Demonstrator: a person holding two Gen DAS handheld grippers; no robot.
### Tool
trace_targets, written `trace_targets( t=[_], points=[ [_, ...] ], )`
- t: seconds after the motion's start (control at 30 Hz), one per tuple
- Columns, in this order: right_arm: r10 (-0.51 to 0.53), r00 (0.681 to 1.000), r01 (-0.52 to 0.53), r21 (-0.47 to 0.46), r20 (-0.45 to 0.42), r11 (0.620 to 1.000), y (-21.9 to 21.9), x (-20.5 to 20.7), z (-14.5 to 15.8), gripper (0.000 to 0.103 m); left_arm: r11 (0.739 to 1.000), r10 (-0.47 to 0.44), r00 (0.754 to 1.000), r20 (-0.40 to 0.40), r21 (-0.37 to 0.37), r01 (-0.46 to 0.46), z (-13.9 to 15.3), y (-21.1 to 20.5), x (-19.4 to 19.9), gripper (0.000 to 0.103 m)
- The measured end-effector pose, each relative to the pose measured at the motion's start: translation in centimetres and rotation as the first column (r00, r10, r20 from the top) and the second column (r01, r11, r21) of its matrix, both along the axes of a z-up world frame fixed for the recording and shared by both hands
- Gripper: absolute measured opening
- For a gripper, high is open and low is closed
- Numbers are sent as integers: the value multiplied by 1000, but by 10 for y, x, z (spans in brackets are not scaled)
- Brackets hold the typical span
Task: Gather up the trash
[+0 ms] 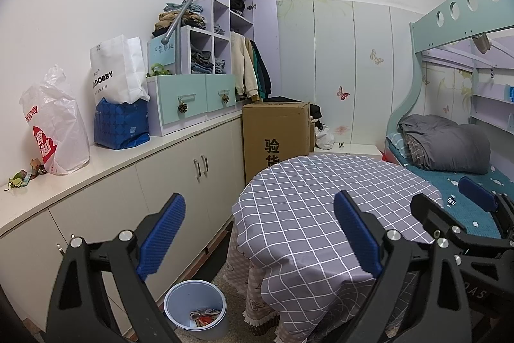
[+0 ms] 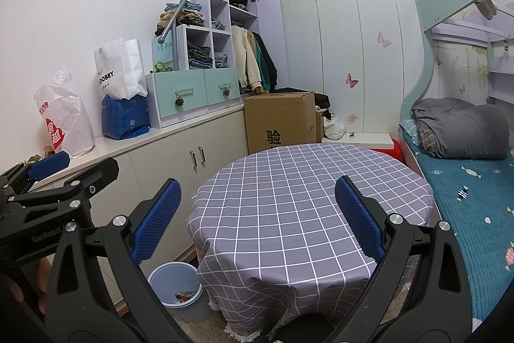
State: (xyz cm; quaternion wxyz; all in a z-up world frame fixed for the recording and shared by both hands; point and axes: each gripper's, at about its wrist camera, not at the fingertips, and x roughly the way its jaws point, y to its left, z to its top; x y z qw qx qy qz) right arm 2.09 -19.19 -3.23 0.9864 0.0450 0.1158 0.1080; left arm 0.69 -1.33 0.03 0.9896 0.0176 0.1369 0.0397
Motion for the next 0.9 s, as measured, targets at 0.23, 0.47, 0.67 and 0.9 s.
trace_targets(
  t=[0.23, 0.47, 0.67, 0.9],
  points=[
    [-1, 1000, 1, -1, 1, 1000, 0, 0, 1, 95, 1000, 0, 1000, -1, 1, 0, 0, 0, 0, 92],
    [1, 1000, -1, 0, -2, 1000, 1, 1, 0, 95, 1000, -3, 1000, -3, 1, 3, -3, 1, 0, 92],
    [1, 1000, -1, 0, -4, 1000, 0, 0, -4, 95, 1000, -4, 1000, -7, 2, 4, -6, 3, -1, 92],
    [1, 1000, -1, 0, -6, 1000, 0, 0, -5, 95, 1000, -7, 1000, -9, 2, 7, -8, 5, 2, 92]
  ],
)
